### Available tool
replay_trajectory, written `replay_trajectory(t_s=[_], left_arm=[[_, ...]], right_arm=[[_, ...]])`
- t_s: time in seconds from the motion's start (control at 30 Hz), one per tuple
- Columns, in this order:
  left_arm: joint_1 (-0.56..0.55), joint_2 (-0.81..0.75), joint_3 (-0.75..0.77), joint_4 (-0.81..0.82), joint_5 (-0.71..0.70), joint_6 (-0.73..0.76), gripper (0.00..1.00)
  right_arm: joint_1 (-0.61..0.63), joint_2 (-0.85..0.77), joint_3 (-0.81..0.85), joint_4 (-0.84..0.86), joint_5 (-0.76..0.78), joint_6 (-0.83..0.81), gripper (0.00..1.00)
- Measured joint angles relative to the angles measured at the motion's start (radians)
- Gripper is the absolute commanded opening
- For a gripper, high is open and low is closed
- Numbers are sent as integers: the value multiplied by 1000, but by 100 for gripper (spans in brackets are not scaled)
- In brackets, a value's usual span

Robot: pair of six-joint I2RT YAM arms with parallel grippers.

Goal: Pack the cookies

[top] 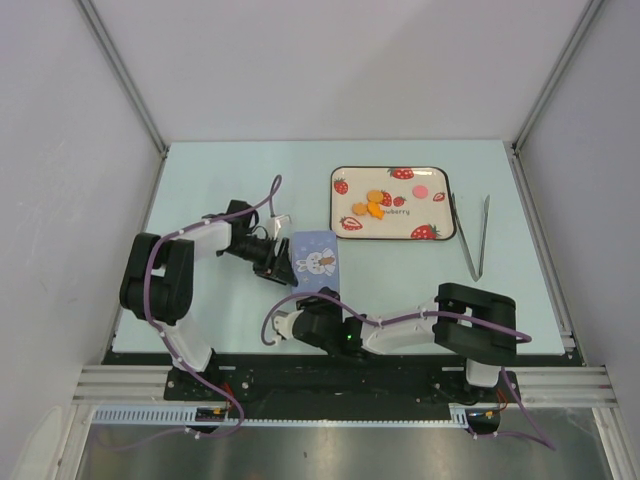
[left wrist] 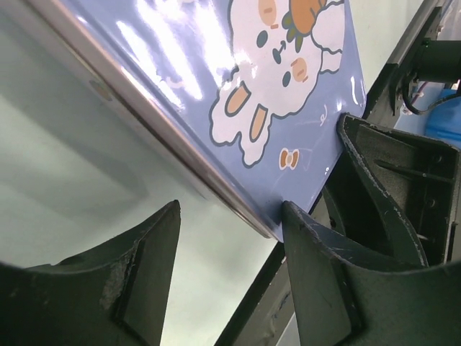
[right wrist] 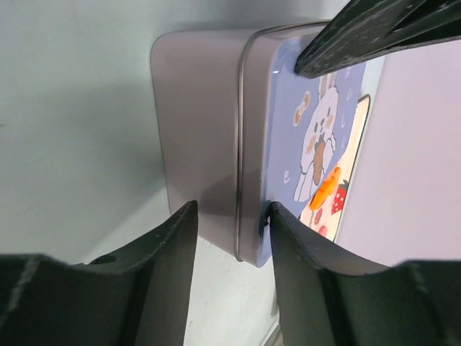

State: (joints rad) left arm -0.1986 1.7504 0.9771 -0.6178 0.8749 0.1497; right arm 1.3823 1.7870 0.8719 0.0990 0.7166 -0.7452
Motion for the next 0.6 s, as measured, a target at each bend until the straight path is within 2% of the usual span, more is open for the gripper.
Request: replay_trajectory(t_s=[0.1,0.33,0.43,0.53,0.57,0.6], left_arm=[[7,0,7,-4,-5,6,63],[35,0,33,-5,-29,19,63],[42,0,39,-5,-39,21,63],[45,0,43,-5,-43,26,63],[46,0,45,-5,-43,27,63],[47,0,47,-3,-43,27,63]], right_arm=[[2,-2,-7,-11,-16,-3,60],[-4,-2,-12,-16,-33,-10,61],[-12,-2,-13,-11,-34,-16,58],[-22,-2,-13,1,-35,-24,47],[-24,-2,-12,8,-32,-27,38],[-26,-2,-12,12,-31,-30,36]])
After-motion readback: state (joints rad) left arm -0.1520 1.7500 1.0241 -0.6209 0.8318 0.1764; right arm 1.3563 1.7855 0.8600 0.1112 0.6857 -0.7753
